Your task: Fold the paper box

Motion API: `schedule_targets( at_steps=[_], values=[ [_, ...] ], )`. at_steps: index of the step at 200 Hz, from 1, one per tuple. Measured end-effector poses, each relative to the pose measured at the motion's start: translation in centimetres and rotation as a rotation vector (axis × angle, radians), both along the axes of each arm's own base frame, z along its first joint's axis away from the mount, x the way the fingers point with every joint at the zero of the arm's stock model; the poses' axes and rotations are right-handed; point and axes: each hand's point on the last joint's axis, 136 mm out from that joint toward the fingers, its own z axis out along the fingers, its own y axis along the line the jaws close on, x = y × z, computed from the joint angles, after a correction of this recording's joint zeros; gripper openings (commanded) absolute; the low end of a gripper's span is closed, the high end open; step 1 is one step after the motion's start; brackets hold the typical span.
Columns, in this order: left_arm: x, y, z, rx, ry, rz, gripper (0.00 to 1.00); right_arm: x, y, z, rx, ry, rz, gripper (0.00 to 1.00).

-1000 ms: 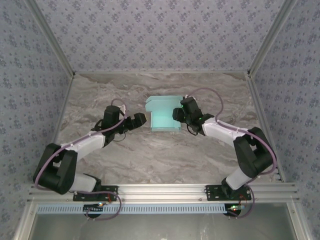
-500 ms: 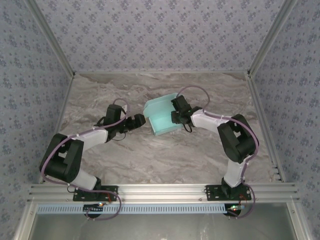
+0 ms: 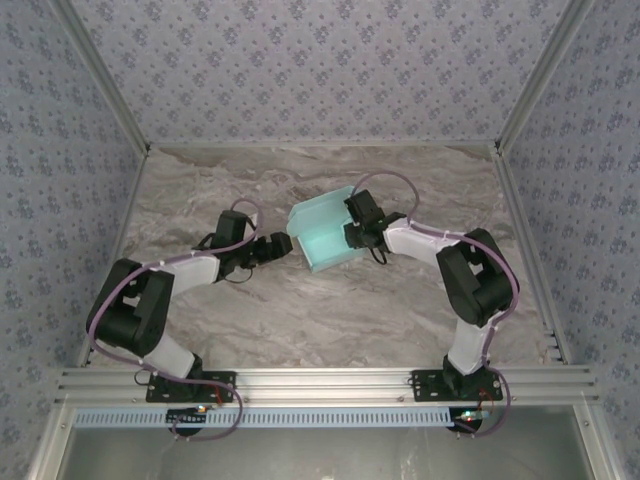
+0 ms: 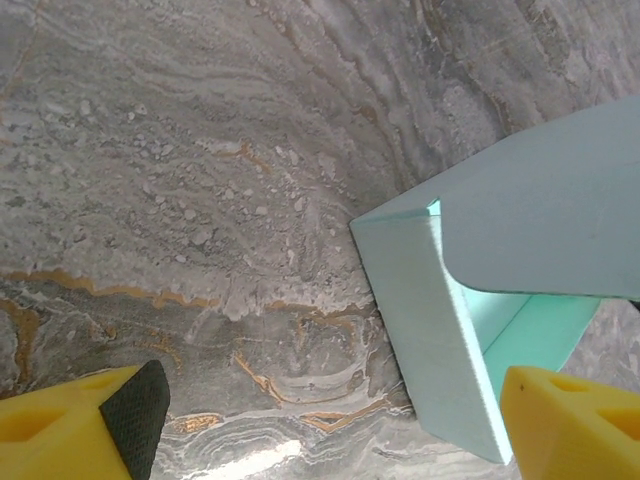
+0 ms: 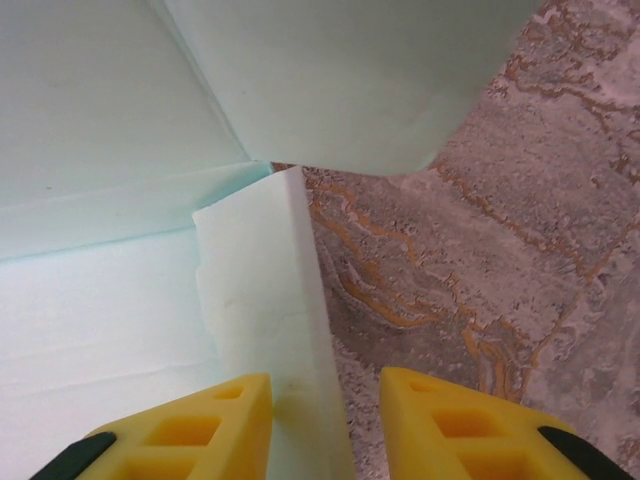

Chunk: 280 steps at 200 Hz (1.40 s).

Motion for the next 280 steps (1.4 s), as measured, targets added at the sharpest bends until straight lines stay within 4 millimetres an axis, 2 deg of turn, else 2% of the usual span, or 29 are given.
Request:
schedule_targets(
  at_steps=[12,26,36,48,75,109,135,164,180,210,259,280],
  values=[
    [0.0,0.0,-0.1,0.001,0.002,0.000,0.87,0.0,0.3,-0.3,-0.009,-0.002,0.018,0.35],
    [0.0,0.0,-0.1,0.001,0.001,0.000,0.87,-0.2,0.7,-1.2,-0.026,0.007,0.041,0.23],
    [0.0,0.0,-0.1,0.000,0.001,0.000,0.88,-0.4,1.0,-2.1,-0.045,0.019,0.058,0.17],
    [0.0,0.0,0.0,-0.001,0.000,-0.001,0.88,-0.6,1.1,-2.9,-0.057,0.033,0.064,0.15],
    [0.2,-0.2,0.2,-0.009,-0.012,-0.003,0.88,-0.8,1.4,-2.8,-0.047,0.022,0.068,0.14],
    [0.0,-0.3,0.2,-0.025,-0.031,-0.007,0.93,-2.5,0.6,-1.5,0.024,-0.012,0.033,0.14],
    [-0.7,-0.5,0.6,-0.059,-0.039,-0.028,0.94,-3.6,0.7,1.3,0.139,-0.074,0.021,0.14],
    [-0.8,-1.6,3.0,-0.125,-0.112,-0.074,0.94,-3.5,1.5,5.2,0.285,-0.156,0.018,0.14],
    [-0.8,-2.1,4.5,-0.158,-0.160,-0.092,0.94,-3.1,1.5,6.1,0.326,-0.176,0.009,0.14],
    [-0.9,-2.7,7.1,-0.212,-0.244,-0.114,0.95,-3.1,1.6,6.3,0.363,-0.168,-0.006,0.14],
    [-2.4,-3.5,11.3,-0.289,-0.352,-0.159,0.99,-2.8,2.2,6.8,0.419,-0.173,-0.017,0.14],
    [-2.7,-4.0,11.8,-0.308,-0.365,-0.177,0.98,-2.8,2.4,6.8,0.426,-0.170,-0.017,0.14]
  ],
)
